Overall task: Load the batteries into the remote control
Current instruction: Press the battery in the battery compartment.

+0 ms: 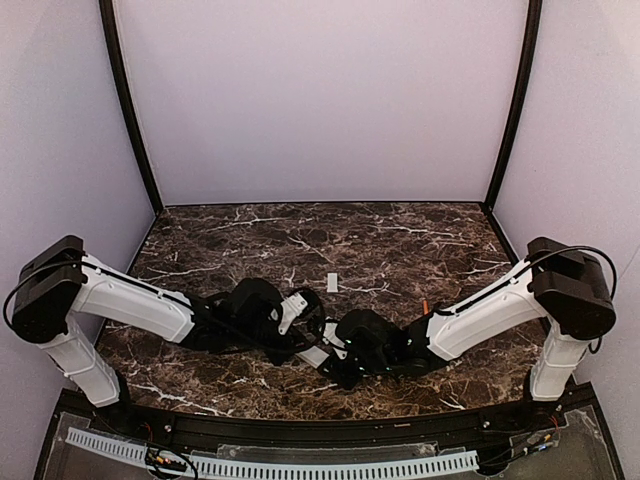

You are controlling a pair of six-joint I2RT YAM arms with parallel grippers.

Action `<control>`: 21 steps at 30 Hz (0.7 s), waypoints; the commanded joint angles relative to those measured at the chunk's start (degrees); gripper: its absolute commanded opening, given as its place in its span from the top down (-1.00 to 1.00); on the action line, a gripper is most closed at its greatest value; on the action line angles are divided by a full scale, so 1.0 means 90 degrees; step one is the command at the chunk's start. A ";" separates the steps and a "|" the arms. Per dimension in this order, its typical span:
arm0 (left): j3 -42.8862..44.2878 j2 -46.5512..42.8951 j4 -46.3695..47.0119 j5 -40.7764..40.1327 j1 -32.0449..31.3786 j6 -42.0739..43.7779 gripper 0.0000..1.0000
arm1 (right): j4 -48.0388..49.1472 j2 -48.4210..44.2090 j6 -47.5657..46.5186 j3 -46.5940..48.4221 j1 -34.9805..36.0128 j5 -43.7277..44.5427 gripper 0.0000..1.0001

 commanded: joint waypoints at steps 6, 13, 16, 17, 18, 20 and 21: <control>0.0223 0.0232 -0.0302 -0.0388 -0.0206 0.0256 0.66 | 0.0107 0.0175 0.0073 0.0049 0.0047 0.0003 1.00; 0.0136 0.0256 -0.0376 -0.0608 -0.0246 0.0276 0.69 | 0.0113 0.0172 0.0073 0.0044 0.0044 0.0025 1.00; 0.0109 0.0227 -0.0465 -0.0654 -0.0253 0.0340 0.71 | 0.0111 0.0169 0.0073 0.0039 0.0045 0.0025 1.00; 0.0067 0.0172 -0.0476 -0.0674 -0.0254 0.0380 0.70 | 0.0108 0.0170 0.0073 0.0039 0.0043 0.0025 1.00; 0.0040 0.0128 -0.0473 -0.0678 -0.0260 0.0395 0.69 | 0.0106 0.0171 0.0073 0.0033 0.0040 0.0028 1.00; -0.0034 0.0005 -0.0454 -0.0689 -0.0259 0.0434 0.62 | 0.0107 0.0176 0.0073 0.0038 0.0044 0.0031 1.00; -0.0062 -0.0059 -0.0444 -0.0664 -0.0262 0.0455 0.61 | 0.0098 0.0182 0.0075 0.0039 0.0046 0.0036 1.00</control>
